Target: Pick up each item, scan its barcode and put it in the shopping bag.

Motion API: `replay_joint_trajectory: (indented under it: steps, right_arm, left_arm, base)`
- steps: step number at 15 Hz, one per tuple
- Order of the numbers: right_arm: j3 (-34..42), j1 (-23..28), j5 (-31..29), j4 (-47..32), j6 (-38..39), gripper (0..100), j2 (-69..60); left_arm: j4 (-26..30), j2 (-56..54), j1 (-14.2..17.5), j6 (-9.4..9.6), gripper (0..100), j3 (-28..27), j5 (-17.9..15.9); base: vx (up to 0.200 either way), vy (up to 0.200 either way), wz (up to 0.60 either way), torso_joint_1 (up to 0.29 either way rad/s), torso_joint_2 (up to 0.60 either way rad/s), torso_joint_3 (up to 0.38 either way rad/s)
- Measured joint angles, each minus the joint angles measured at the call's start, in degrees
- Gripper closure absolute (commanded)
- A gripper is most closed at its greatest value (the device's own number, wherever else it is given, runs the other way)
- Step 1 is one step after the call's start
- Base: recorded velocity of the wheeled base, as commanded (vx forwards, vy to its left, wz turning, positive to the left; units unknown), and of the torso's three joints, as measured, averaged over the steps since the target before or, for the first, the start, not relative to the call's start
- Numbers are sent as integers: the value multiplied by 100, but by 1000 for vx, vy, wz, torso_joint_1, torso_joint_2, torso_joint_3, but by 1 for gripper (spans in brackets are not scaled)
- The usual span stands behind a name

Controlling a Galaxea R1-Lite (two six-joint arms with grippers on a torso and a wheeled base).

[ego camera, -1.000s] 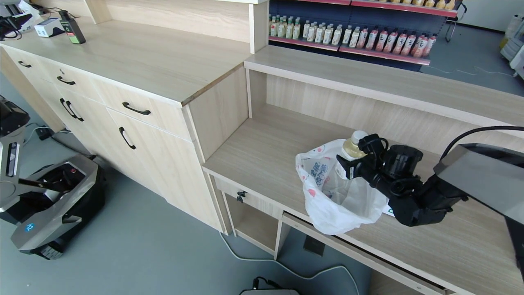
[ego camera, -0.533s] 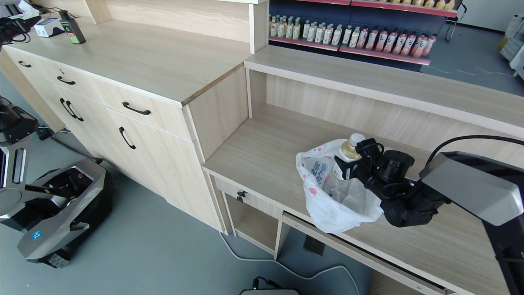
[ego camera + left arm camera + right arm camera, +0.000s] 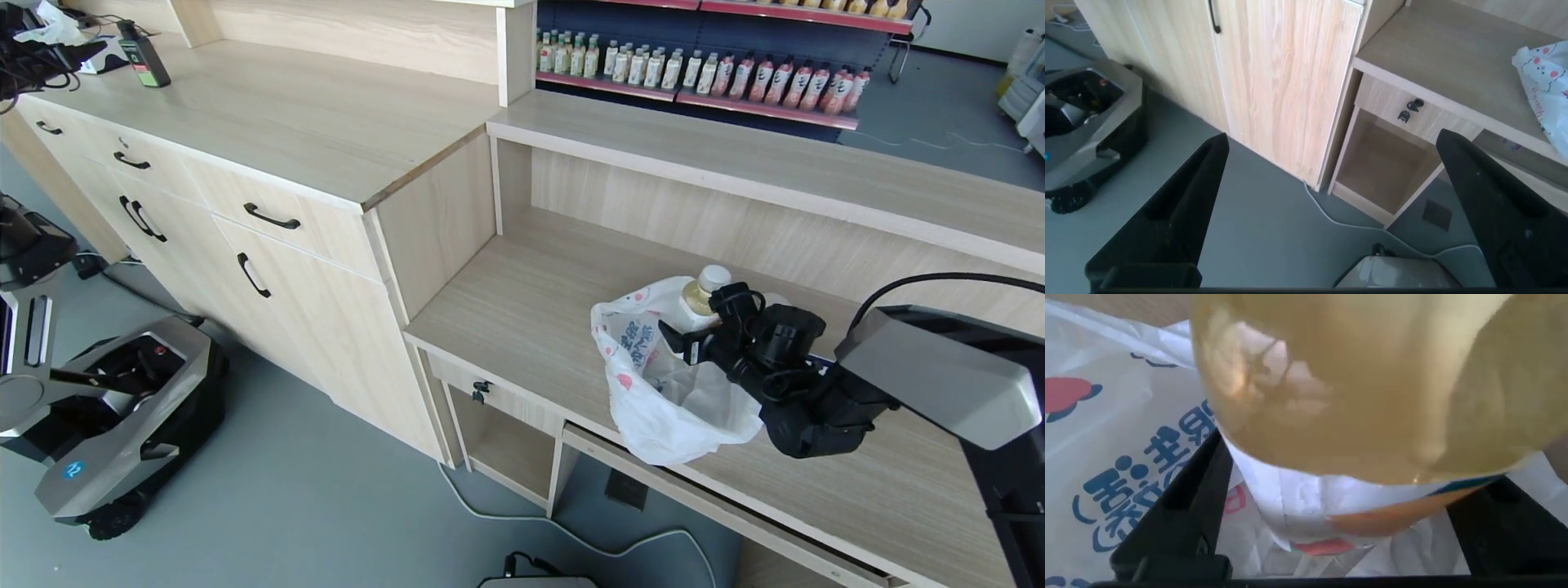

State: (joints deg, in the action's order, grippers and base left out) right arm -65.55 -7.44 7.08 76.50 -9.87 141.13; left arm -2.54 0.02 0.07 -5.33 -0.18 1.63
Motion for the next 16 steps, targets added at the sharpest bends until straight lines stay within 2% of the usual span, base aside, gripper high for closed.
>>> replay_joint_trajectory:
  steps: [6,9,10,12,13,16]
  right_arm:
    - [789,44,-6,-413,115,0,-1189]
    - [1812,143,-27,-690,-96,0,-2363]
    - [2264,269,-30,-884,-241,0,-2895]
    - [2955,719,-38,-1598,-657,0,-3942]
    - [3195,1115,-33,-2222,-939,0,-4439]
    - [3341,2786,-82,-3602,-1527,0,-5549]
  left_arm:
    - [0,0,0,0,0,0,2]
    - [0,0,0,-2,0,0,2]
    - [0,0,0,0,0,0,2]
    - [-2,0,2,-2,0,-2,0]
    - [2,0,0,0,0,-2,2]
    - [2,0,2,-2,0,-2,2]
  base:
    - [0,0,0,0,0,0]
    - [0,0,0,0,0,0]
    - [0,0,-600,2,2,-2]
    - [0,0,-600,-117,200,100]
    - [0,0,-600,-193,320,154]
    - [0,0,-600,-189,351,152]
